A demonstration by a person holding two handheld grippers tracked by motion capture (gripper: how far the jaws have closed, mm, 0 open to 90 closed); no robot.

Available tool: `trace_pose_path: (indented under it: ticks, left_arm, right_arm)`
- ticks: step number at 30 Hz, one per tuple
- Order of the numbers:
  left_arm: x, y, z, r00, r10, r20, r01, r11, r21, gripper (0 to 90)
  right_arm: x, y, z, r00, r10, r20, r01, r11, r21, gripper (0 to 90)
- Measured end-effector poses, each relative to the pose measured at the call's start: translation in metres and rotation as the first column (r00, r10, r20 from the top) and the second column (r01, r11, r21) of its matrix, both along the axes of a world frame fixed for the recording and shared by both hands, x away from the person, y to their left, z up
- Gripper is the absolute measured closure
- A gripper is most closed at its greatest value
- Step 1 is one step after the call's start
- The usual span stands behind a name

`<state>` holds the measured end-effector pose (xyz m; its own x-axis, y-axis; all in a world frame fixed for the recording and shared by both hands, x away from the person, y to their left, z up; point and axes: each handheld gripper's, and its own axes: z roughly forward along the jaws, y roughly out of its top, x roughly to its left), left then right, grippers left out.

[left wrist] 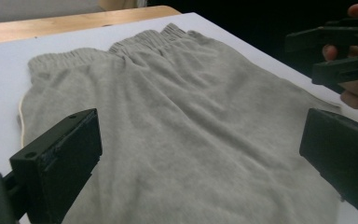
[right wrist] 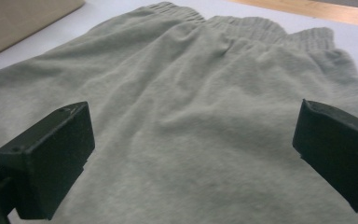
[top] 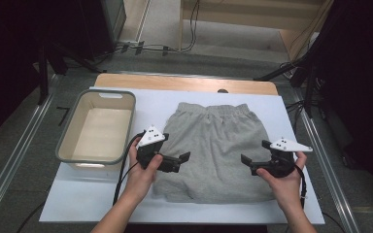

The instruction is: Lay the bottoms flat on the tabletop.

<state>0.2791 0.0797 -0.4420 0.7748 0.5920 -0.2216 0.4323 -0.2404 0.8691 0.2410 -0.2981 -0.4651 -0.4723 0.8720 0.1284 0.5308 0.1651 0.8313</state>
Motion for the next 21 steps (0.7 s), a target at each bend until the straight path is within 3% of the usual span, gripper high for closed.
trace_pose_path:
  ticks: [8,13,17,19,21]
  left_arm:
    - [-0.034,0.026,-0.013,0.9997,-0.004,0.022,0.004,1.0000,-0.004,0.0]
    - [-0.042,0.042,-0.022,0.9995,0.014,0.029,-0.014,0.9999,0.001,0.0]
    - [-0.047,0.049,-0.028,0.9997,0.015,0.020,-0.015,0.9998,0.009,0.0]
    - [-0.051,0.052,-0.030,0.9999,0.010,0.011,-0.010,0.9998,0.017,0.0]
    - [-0.055,0.054,-0.032,1.0000,-0.001,0.004,0.001,0.9998,0.018,0.0]
  right_arm:
    - [-0.029,0.032,-0.004,0.9983,0.057,-0.002,-0.057,0.997,-0.043,0.0]
    - [-0.043,0.051,-0.004,0.9953,0.097,0.003,-0.097,0.995,-0.029,0.0]
    - [-0.055,0.064,-0.004,0.9913,0.125,0.040,-0.126,0.992,0.006,10.9]
    - [-0.059,0.071,-0.004,0.9867,0.158,0.040,-0.158,0.987,0.005,13.6]
    - [-0.064,0.082,-0.004,0.9791,0.196,0.052,-0.197,0.980,-0.005,22.1]
